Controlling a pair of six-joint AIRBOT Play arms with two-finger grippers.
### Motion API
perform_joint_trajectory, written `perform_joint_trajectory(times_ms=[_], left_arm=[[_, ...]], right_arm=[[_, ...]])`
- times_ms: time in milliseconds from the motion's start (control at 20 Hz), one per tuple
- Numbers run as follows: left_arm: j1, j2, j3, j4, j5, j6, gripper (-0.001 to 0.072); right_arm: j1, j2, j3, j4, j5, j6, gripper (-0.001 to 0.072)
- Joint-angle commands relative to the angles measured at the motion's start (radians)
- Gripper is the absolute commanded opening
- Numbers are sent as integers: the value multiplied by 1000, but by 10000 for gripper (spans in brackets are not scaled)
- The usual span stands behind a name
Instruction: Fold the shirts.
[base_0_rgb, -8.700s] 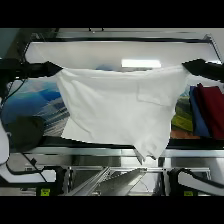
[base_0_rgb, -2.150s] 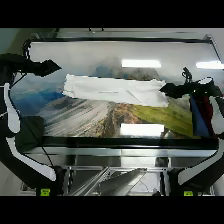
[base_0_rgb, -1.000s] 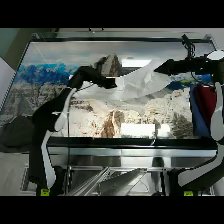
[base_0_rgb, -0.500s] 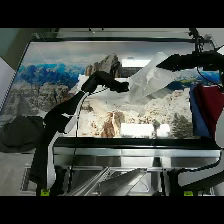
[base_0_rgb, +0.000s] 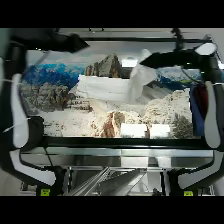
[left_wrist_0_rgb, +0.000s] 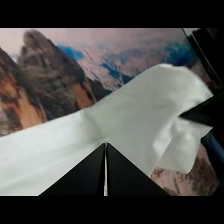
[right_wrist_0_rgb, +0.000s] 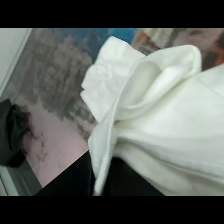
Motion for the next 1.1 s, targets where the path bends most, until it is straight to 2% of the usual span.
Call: perform_joint_trajectory(times_ms=[0, 100, 150, 200, 250, 300, 400, 500, 700, 750, 850, 950, 1050], left_arm=[[171, 175, -44, 2, 32, 20, 12], [225, 248, -133, 10, 37, 77, 12], [248, 275, -176, 10, 47, 98, 12], [265, 297, -217, 9, 50, 113, 12], [282, 317, -257, 9, 50, 120, 12], [297, 331, -288, 9, 50, 124, 12], [322, 346, -332, 8, 53, 130, 12], [328, 343, -339, 9, 76, 130, 12], [323, 344, -338, 7, 100, 130, 12], [323, 344, -338, 7, 101, 129, 12], [323, 344, -338, 7, 115, 129, 12], [323, 344, -338, 8, 134, 130, 12], [323, 344, -338, 8, 135, 130, 12]], right_arm=[[281, -94, 0, 47, -404, 0, 27], [449, -192, 0, 100, -643, -42, 27], [520, -242, 2, 138, -764, -137, 27], [581, -297, 13, 168, -888, -228, 147], [614, -344, 34, 201, -956, -227, 567], [622, -388, 63, 263, -933, -193, 697], [600, -430, 82, 359, -859, -176, 697], [560, -424, 82, 362, -750, -177, 694], [414, -347, 82, 322, -394, -150, 689], [371, -323, 82, 288, -315, -108, 688], [286, -274, 82, 147, -146, -11, 569], [214, -238, 81, -27, -10, 101, 577], [168, -238, 75, -195, 4, 230, 695]])
